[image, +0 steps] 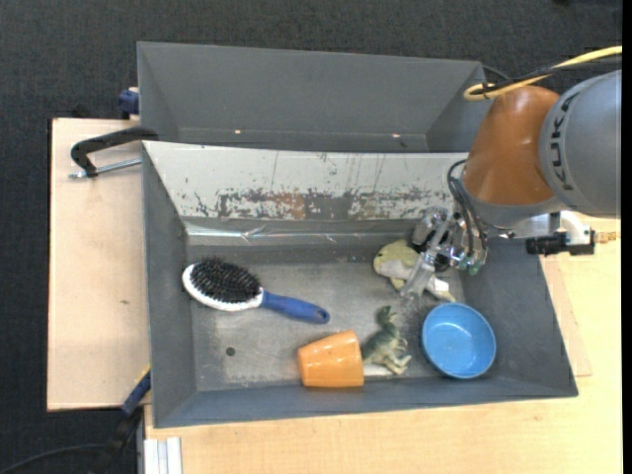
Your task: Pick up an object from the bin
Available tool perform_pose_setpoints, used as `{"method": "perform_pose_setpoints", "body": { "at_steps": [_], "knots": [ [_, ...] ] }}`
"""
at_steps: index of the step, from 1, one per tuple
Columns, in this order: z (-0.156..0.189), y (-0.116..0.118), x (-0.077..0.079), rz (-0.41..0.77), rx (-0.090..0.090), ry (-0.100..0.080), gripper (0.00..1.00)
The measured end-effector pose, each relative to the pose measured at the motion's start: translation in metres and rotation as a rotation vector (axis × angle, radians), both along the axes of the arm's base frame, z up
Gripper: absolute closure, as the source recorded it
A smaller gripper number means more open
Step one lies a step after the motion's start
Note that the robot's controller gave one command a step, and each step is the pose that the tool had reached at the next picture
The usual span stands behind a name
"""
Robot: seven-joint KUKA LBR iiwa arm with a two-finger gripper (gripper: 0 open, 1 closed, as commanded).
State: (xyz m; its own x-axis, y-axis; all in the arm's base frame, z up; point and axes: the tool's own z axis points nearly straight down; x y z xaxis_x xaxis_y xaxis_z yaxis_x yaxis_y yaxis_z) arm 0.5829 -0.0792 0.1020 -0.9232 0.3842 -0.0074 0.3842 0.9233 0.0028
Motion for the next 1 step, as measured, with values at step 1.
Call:
{"method": "perform_pose_setpoints", "body": {
  "at_steps": [1],
  "knots": [
    [-0.0011,0.0121,-0.007,-0.149,0.002,0.007,0.0]
  ]
}}
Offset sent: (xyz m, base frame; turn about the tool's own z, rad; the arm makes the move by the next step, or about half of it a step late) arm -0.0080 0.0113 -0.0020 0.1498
